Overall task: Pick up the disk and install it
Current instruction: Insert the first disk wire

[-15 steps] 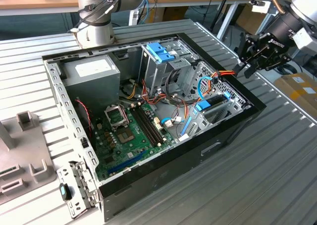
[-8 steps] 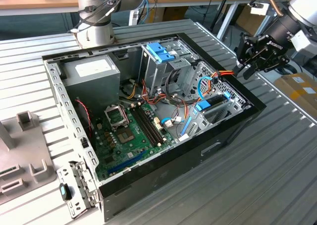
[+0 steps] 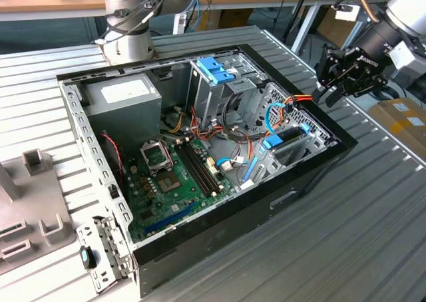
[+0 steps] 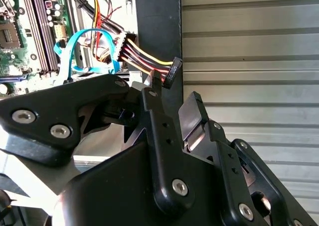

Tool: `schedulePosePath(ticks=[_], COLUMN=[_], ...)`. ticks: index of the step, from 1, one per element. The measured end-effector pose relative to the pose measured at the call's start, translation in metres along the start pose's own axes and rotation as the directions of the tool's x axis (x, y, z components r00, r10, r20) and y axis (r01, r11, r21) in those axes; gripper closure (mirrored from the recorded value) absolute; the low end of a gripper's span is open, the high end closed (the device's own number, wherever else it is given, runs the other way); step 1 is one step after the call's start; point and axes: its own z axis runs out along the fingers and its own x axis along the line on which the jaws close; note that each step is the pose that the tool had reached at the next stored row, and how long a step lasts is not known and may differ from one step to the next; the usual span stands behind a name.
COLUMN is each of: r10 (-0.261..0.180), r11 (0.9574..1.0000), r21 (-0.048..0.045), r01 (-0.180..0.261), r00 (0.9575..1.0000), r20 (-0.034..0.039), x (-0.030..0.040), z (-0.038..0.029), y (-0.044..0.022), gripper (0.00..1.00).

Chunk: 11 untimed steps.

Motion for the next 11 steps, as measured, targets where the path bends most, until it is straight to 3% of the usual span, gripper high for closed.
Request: schedulePosePath(ticks=[2, 4, 5, 7, 11], r10=[0.0, 0.0, 0.0, 0.0, 0.0], r11=[1.0, 1.0, 1.0, 1.0, 1.0], r21=[-0.0003, -0.001, -0.0012, -0.0016, -0.0026], r01=[0.0, 0.0, 0.0, 0.0, 0.0], r00=[1.0, 1.0, 1.0, 1.0, 1.0], r20=[-0.0002, -0.0007, -0.0007, -0.001, -0.0017], x=[0.0, 0.0, 0.0, 0.0, 0.0], z=[0.0, 0.0, 0.0, 0.0, 0.0], y=[0.0, 0.0, 0.0, 0.0, 0.0], gripper=[0.58, 0.73, 0.73, 0.84, 0.84])
